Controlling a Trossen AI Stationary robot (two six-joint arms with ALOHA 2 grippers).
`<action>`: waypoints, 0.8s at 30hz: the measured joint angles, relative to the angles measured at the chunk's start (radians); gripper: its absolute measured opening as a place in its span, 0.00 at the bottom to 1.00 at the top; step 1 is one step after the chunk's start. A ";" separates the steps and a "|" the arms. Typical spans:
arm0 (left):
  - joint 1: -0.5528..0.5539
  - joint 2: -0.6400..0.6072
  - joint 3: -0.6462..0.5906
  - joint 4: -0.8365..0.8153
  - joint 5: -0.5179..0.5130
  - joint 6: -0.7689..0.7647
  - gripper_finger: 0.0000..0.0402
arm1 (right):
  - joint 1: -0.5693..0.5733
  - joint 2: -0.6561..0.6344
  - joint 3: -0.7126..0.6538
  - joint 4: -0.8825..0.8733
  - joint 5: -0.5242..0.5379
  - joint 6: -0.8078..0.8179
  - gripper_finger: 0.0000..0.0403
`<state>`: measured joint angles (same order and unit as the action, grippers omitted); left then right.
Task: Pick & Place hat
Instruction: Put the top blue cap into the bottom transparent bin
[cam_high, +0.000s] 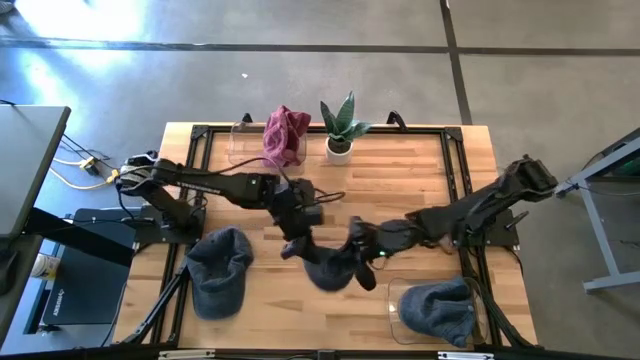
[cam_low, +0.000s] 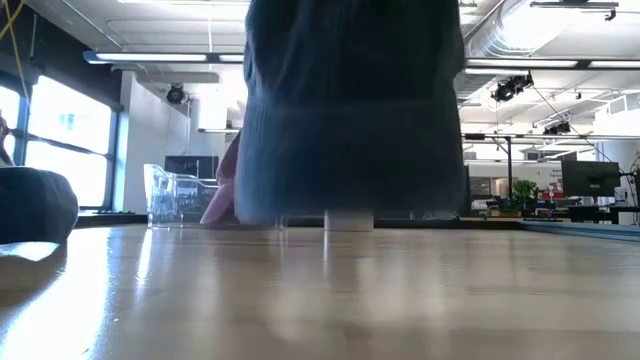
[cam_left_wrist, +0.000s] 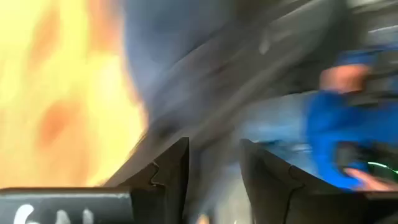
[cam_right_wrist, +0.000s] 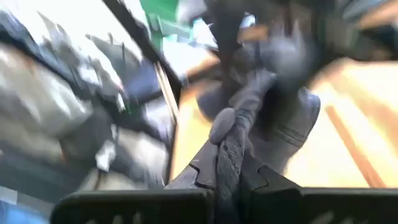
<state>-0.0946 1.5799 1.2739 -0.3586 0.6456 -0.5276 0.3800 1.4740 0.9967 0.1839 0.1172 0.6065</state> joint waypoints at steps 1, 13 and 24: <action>0.001 -0.013 -0.003 -0.057 -0.042 0.007 0.35 | 0.021 -0.026 0.003 0.003 0.054 0.017 0.02; -0.133 -0.199 -0.006 -0.238 -0.640 -0.003 0.35 | 0.318 -0.269 0.192 -0.504 0.487 0.397 0.01; -0.292 -0.021 -0.002 0.512 -0.755 0.258 0.35 | 0.545 -0.286 0.433 -1.064 0.459 1.024 0.01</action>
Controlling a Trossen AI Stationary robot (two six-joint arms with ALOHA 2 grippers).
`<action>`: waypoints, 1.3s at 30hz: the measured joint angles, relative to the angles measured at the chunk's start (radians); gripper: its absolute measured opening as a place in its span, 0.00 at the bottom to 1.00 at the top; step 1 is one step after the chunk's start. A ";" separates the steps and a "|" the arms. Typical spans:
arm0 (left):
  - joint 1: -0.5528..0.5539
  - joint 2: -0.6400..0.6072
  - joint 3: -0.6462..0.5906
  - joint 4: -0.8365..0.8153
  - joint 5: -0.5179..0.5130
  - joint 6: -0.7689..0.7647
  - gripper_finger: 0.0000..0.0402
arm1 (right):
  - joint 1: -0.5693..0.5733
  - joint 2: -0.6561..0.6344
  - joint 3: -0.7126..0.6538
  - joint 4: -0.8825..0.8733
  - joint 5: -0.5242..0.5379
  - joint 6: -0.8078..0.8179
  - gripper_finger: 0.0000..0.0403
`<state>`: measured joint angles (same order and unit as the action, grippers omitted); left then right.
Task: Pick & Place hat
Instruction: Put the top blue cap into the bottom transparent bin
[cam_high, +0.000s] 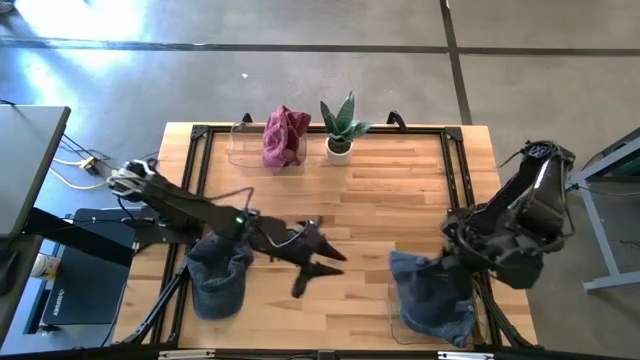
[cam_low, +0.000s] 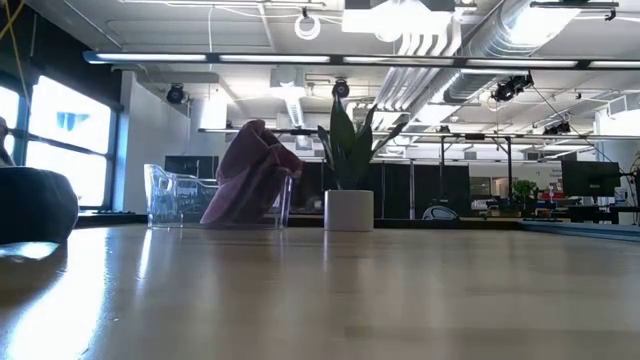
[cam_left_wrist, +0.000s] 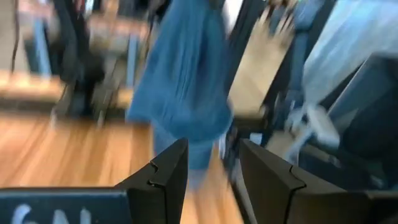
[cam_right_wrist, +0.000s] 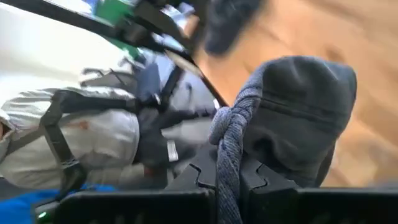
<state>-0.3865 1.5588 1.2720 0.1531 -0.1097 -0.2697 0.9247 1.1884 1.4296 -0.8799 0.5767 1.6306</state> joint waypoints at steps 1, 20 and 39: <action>0.000 0.038 0.001 0.093 0.007 0.020 0.35 | 0.014 -0.001 0.000 -0.032 -0.021 0.049 0.01; 0.000 0.661 0.566 0.028 -0.065 0.032 0.35 | 0.068 0.154 -0.039 -0.198 -0.110 0.238 0.00; 0.047 0.694 0.990 -0.606 -0.145 0.029 0.35 | 0.192 0.229 -0.037 -0.336 -0.026 0.183 0.09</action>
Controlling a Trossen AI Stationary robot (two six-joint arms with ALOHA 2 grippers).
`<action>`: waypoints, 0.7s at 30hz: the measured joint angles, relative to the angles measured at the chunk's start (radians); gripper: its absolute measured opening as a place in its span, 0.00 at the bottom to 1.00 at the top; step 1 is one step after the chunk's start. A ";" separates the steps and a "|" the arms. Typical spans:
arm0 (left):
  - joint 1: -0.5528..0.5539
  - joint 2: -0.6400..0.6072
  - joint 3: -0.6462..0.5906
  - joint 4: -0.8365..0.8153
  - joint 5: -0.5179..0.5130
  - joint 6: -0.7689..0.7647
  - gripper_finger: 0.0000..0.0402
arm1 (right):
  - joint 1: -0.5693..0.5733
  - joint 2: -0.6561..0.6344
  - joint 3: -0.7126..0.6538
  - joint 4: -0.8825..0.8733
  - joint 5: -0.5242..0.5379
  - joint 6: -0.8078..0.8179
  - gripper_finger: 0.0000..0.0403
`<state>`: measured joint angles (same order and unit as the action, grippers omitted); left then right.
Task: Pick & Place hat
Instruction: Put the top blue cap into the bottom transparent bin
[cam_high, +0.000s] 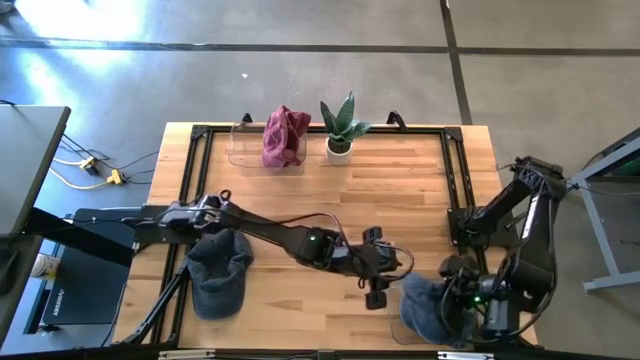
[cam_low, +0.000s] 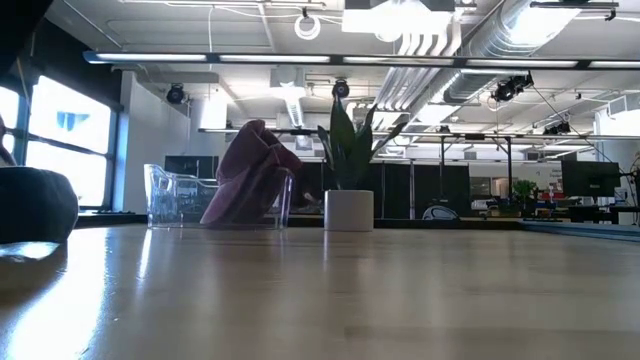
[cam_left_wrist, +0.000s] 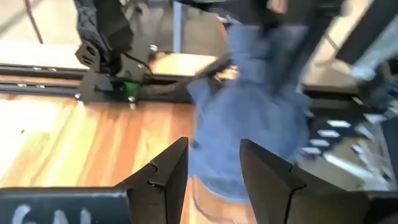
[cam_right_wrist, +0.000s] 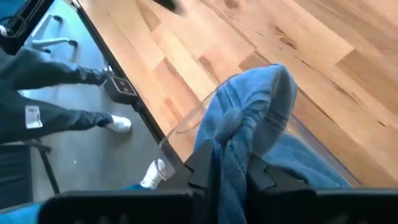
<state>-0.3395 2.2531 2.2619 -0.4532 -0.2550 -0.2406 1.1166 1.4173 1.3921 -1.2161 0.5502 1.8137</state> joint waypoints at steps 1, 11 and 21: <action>-0.008 -0.001 0.033 -0.053 0.011 -0.003 0.35 | 0.007 -0.007 0.000 -0.007 -0.002 0.000 0.10; -0.021 0.006 0.081 -0.144 0.148 -0.101 0.35 | 0.017 -0.091 0.000 -0.076 -0.137 -0.117 0.42; -0.014 0.024 0.081 -0.096 0.141 -0.098 0.35 | -0.102 -0.174 0.000 -0.102 -0.469 -0.528 0.61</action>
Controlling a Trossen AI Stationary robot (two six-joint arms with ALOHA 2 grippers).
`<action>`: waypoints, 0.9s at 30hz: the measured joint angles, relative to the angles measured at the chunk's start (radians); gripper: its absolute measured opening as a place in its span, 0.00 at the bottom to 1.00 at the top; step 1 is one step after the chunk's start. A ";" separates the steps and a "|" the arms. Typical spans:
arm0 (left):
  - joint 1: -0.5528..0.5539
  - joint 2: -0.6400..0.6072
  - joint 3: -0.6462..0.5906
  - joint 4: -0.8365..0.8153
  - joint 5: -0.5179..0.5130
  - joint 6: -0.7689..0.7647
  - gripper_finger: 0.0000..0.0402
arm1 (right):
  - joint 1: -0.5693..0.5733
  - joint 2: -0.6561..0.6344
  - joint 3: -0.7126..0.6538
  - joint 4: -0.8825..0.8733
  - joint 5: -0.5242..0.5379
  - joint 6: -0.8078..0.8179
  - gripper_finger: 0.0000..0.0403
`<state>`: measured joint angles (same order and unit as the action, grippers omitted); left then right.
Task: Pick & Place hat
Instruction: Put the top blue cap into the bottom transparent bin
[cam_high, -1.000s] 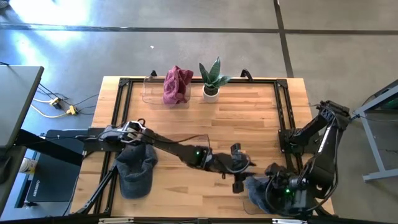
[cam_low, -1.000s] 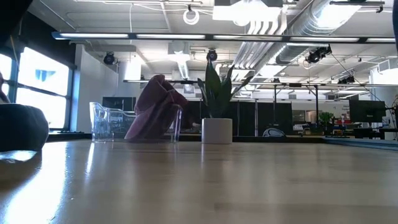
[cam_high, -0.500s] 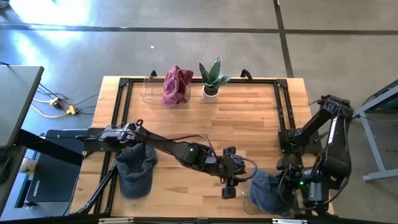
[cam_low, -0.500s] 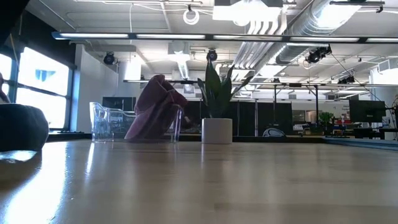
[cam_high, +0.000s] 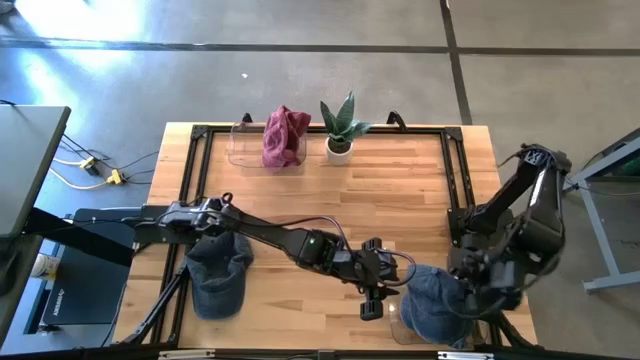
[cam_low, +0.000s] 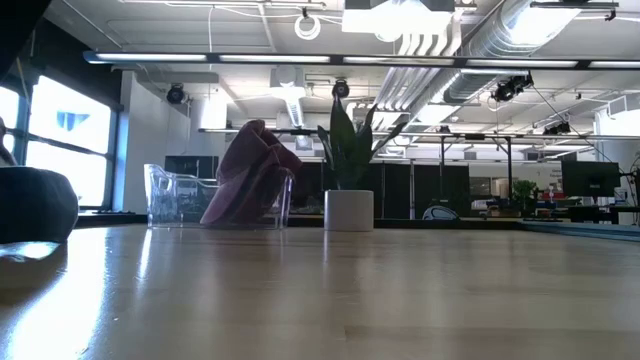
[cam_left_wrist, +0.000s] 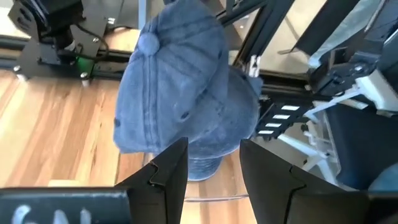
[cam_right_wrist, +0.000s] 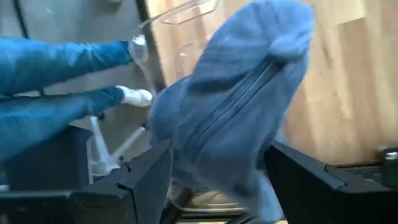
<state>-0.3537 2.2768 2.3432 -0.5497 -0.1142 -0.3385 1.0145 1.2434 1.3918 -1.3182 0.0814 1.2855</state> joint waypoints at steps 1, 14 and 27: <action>0.001 0.000 0.000 -0.006 -0.003 0.001 0.35 | -0.029 0.000 0.000 -0.011 -0.019 -0.030 0.61; -0.001 0.001 0.000 -0.102 0.100 -0.123 0.35 | -0.384 -0.026 -0.098 0.041 -0.315 -0.415 0.62; -0.094 0.001 -0.001 -0.223 -0.029 -0.272 0.12 | -0.462 -0.186 -0.416 0.586 -0.476 -0.205 0.22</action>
<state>-0.4478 2.2776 2.3424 -0.7731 -0.1435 -0.6103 0.5526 1.0574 0.9762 -0.7321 -0.3946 1.0800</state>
